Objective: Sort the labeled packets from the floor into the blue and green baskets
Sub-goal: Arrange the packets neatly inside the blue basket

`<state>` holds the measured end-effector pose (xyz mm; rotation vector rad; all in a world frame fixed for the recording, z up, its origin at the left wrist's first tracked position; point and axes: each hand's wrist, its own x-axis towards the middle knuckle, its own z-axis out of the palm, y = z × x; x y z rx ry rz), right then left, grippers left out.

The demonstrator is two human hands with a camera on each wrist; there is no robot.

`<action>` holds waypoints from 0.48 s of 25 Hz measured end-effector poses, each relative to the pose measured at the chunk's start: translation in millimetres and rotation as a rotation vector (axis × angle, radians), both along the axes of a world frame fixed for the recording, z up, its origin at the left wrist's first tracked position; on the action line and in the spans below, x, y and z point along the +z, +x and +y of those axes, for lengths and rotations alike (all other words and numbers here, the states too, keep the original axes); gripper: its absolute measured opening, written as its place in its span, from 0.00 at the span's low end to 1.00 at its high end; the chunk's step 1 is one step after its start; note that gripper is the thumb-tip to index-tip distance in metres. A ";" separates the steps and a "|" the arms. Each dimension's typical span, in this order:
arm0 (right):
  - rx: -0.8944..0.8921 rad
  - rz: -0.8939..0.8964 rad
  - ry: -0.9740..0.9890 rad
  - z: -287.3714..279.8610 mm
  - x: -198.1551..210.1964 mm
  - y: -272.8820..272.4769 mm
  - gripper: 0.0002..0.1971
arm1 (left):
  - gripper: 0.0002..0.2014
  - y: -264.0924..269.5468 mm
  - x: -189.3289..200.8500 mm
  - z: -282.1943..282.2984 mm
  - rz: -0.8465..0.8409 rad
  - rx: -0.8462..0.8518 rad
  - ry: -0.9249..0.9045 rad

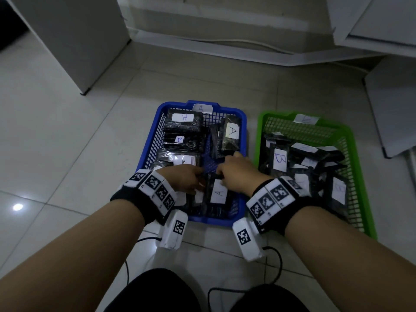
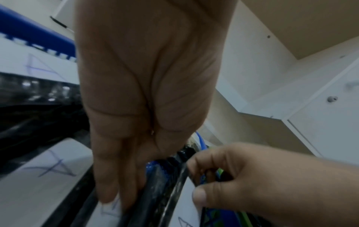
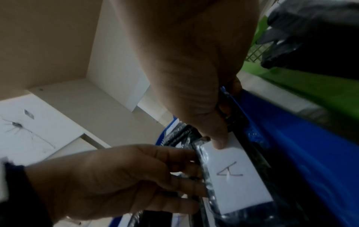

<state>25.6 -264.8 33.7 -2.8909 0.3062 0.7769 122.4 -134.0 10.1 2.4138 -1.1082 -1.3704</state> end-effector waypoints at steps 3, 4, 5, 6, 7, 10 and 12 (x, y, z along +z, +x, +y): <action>0.016 -0.030 -0.082 7.4 -9.8 -4.9 0.09 | 0.25 -6.2 2.1 0.4 0.047 0.013 -0.134; 0.015 -0.058 -0.077 7.7 -11.2 -7.5 0.09 | 0.25 -6.9 0.3 0.7 0.083 0.005 -0.206; 0.016 -0.087 -0.069 6.7 -11.3 -9.9 0.10 | 0.27 -5.8 -1.9 2.0 0.106 0.032 -0.159; 0.026 -0.108 -0.065 4.9 -11.6 -11.9 0.13 | 0.31 -3.3 -4.4 5.2 0.079 0.024 -0.103; 0.043 -0.100 -0.063 2.4 -11.3 -13.7 0.16 | 0.35 -3.3 -6.8 7.5 0.064 0.008 -0.035; 0.082 -0.014 -0.042 0.3 -10.8 -16.4 0.19 | 0.39 -3.2 -11.6 8.5 -0.028 -0.069 0.092; 0.030 -0.096 -0.015 0.4 -8.8 -14.2 0.17 | 0.34 -3.9 -3.2 9.3 -0.061 -0.091 0.046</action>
